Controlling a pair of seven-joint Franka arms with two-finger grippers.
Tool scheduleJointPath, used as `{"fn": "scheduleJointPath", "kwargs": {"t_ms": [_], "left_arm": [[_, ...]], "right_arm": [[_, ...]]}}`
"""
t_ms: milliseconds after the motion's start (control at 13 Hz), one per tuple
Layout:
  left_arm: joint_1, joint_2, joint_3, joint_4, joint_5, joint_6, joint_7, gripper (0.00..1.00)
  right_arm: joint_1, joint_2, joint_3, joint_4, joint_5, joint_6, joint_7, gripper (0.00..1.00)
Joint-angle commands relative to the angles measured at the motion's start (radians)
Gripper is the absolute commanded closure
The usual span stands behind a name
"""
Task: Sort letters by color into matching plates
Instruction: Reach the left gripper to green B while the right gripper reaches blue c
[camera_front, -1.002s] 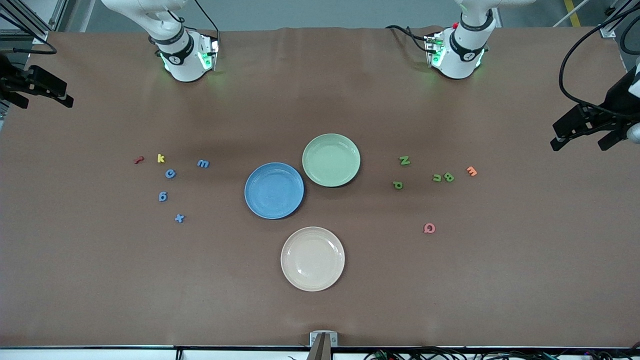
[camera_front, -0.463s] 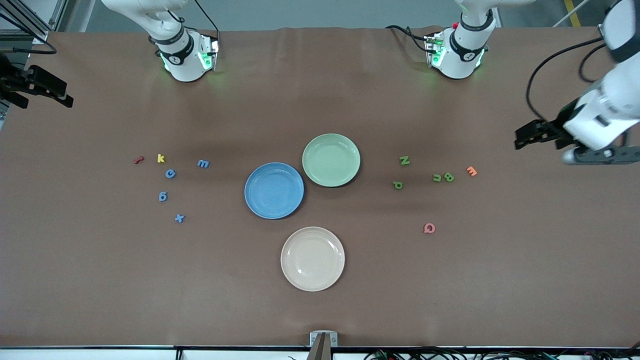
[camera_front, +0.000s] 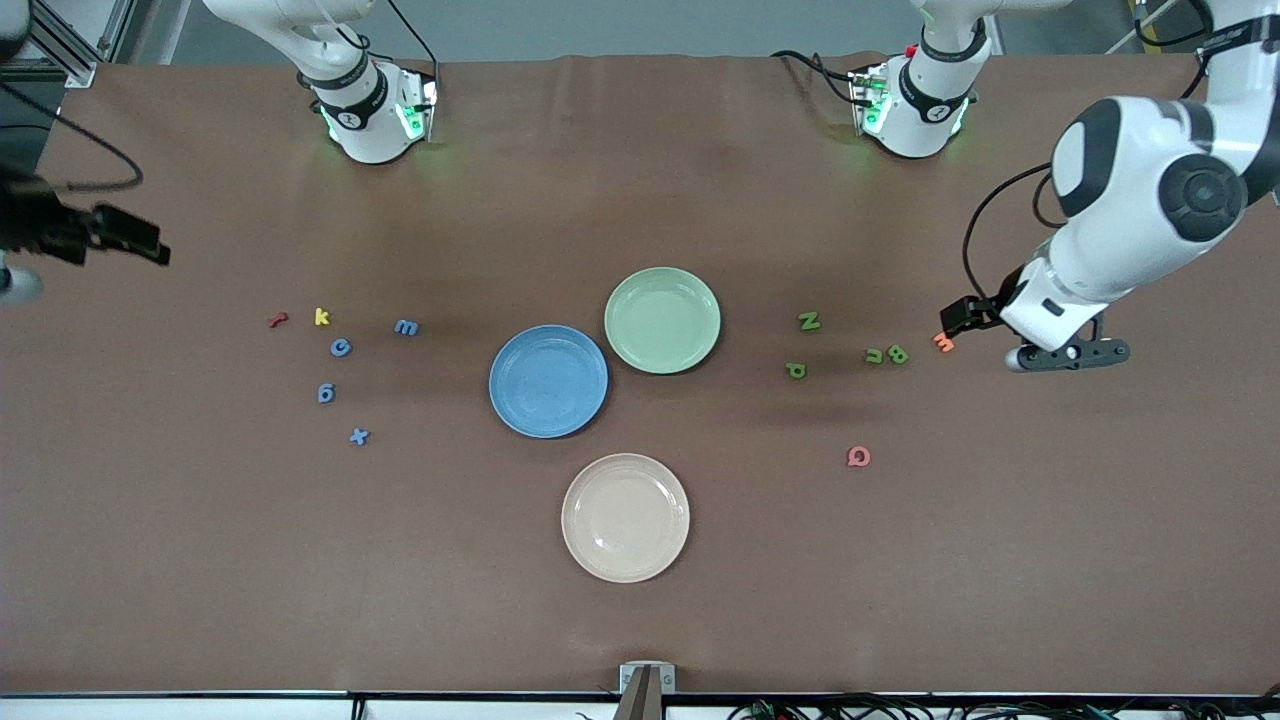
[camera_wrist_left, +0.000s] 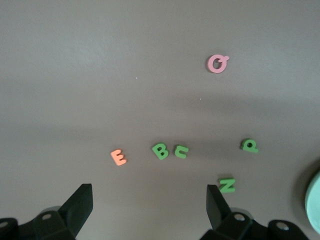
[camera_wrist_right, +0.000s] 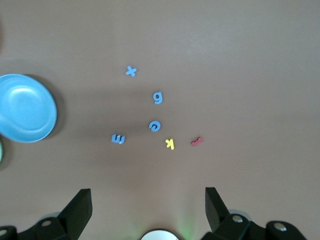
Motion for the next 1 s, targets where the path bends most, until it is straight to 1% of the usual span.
{"fn": "scheduleJointPath", "kwargs": {"t_ms": [0,77,154,231,308,386,463,617,771,925], "left_arm": [[0.000,0.035,-0.036,-0.056,0.008,0.119,-0.142,0.00],[-0.002,0.035,-0.038,-0.104,0.006,0.200,-0.199,0.00],[-0.002,0.041,-0.043,-0.135,0.006,0.245,-0.289,0.00],[-0.002,0.049,-0.049,-0.146,0.008,0.256,-0.375,0.00],[0.000,0.057,-0.049,-0.154,0.011,0.259,-0.411,0.00],[0.001,0.066,-0.049,-0.166,0.012,0.277,-0.411,0.00],[0.001,0.075,-0.049,-0.185,0.012,0.300,-0.413,0.00],[0.001,0.086,-0.049,-0.234,0.014,0.346,-0.416,0.00],[0.003,0.112,-0.047,-0.281,0.015,0.410,-0.423,0.00],[0.009,0.144,-0.046,-0.310,0.017,0.478,-0.424,0.00]], "right_arm": [[-0.010,0.096,0.005,0.012,-0.020,0.061,-0.006,0.00],[-0.012,0.106,0.005,-0.036,-0.017,0.107,-0.006,0.00],[-0.016,0.101,0.005,-0.114,-0.009,0.188,-0.005,0.00],[-0.024,0.097,0.005,-0.194,-0.004,0.272,-0.003,0.00],[-0.024,0.089,0.005,-0.278,-0.001,0.355,0.000,0.00],[-0.026,0.080,0.005,-0.363,0.000,0.449,0.000,0.00],[-0.024,0.062,0.005,-0.468,0.000,0.571,0.006,0.00],[-0.027,0.060,0.005,-0.621,0.002,0.769,0.007,0.00],[-0.026,0.063,0.005,-0.728,0.002,0.911,0.009,0.00],[-0.026,0.067,0.006,-0.790,0.014,0.985,0.009,0.00]]}}
